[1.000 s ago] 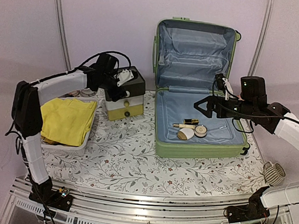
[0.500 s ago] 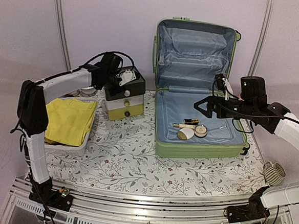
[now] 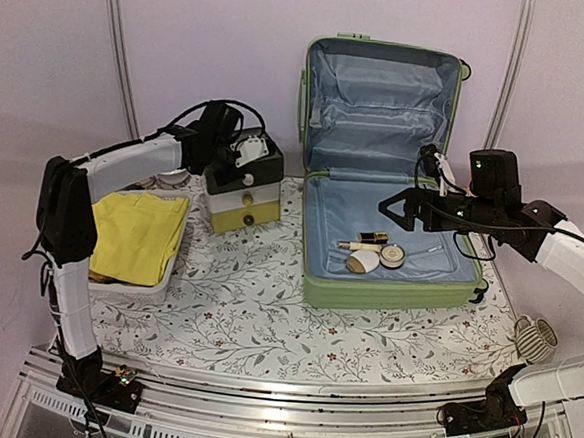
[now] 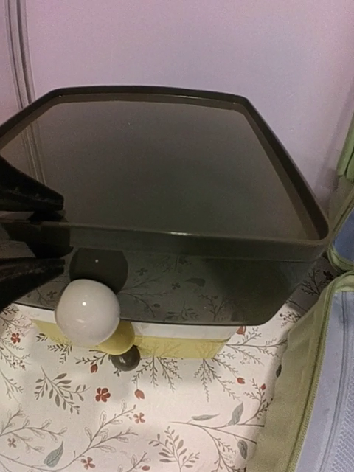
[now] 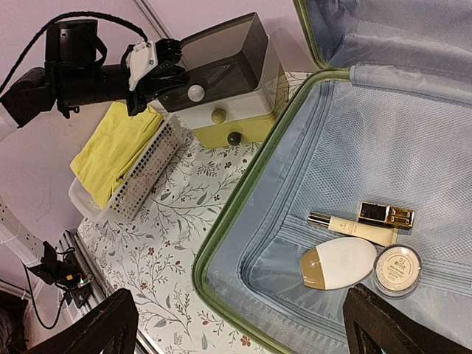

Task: Open, take out, and arrange the luggage
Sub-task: Adjust the storage box at the center of the board.

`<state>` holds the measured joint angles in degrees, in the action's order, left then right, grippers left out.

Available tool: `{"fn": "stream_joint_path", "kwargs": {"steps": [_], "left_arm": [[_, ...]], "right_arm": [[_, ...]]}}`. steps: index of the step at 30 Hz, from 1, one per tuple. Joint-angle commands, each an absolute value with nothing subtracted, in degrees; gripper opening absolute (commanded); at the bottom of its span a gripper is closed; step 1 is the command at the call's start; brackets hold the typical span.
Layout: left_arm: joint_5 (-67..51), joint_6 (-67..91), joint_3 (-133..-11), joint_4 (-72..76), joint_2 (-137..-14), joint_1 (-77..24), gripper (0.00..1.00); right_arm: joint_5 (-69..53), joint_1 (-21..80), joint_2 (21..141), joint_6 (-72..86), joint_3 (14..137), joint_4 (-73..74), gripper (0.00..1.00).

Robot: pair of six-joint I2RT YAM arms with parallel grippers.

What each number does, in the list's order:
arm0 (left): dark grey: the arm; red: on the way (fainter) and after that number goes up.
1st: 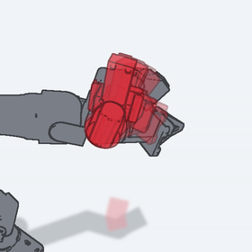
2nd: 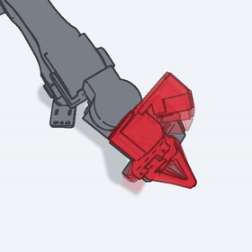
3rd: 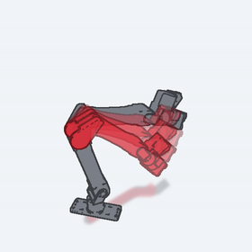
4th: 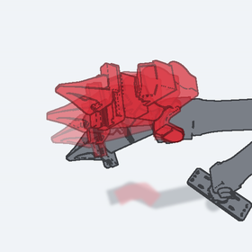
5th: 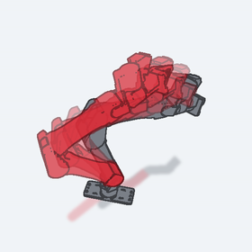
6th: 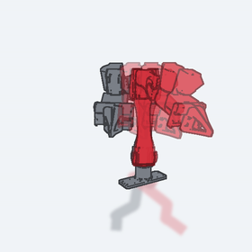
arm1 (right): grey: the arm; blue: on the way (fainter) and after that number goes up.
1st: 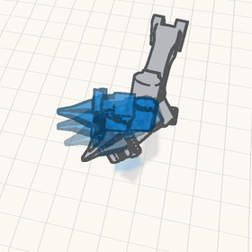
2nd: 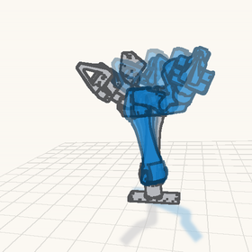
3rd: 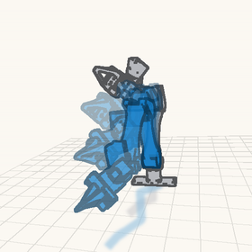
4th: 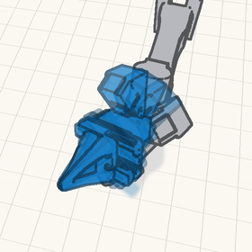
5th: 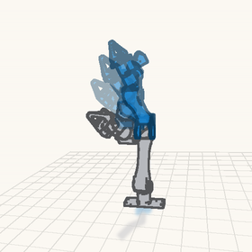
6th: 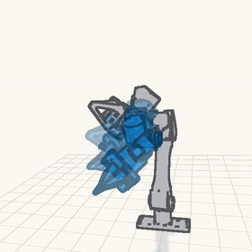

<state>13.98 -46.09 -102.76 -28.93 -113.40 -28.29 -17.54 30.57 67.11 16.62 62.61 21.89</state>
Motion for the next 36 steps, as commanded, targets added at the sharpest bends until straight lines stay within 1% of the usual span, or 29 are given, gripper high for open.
{"fn": "stream_joint_path", "kwargs": {"steps": [1, 6, 10, 17, 20, 26, 29, 36], "left_arm": [[20.9, -47.26, -104.14, -26.81, -114.38, -27.02, 0.19], [23.88, -48.53, -104.14, -26.81, -113.58, -28.15, 0.17], [26.17, -49.4, -104.47, -26.68, -113.64, -28.46, 0.1], [27.27, -50.89, -104.65, -25.15, -113.29, -28.72, 0.08], [28.29, -51.62, -104.88, -25.09, -113.29, -29.06, 0.0], [28.6, -52.71, -105.29, -25.05, -113.28, -29.43, 0.0], [28.19, -53.39, -105.25, -24.5, -111.02, -29.42, 0.0], [30.02, -56.17, -105.87, -23.14, -112.14, -29.44, 0.0]], "right_arm": [[-17.09, 30.23, 66.33, 16.35, 63.98, 21.98, 0.99], [-17.23, 30.24, 66.53, 16.43, 64.05, 21.96, 0.99], [-17.4, 30.25, 66.53, 16.39, 64.07, 21.88, 0.99], [-17.39, 30.24, 66.62, 16.44, 64.25, 21.88, 0.99], [-17.48, 30.28, 66.71, 16.44, 64.33, 21.89, 0.99], [-17.66, 30.24, 66.88, 16.44, 64.49, 21.8, 0.99], [-17.69, 30.23, 66.88, 16.44, 64.6, 21.83, 0.99], [-17.76, 30.24, 66.97, 16.43, 64.6, 21.8, 0.99]]}}
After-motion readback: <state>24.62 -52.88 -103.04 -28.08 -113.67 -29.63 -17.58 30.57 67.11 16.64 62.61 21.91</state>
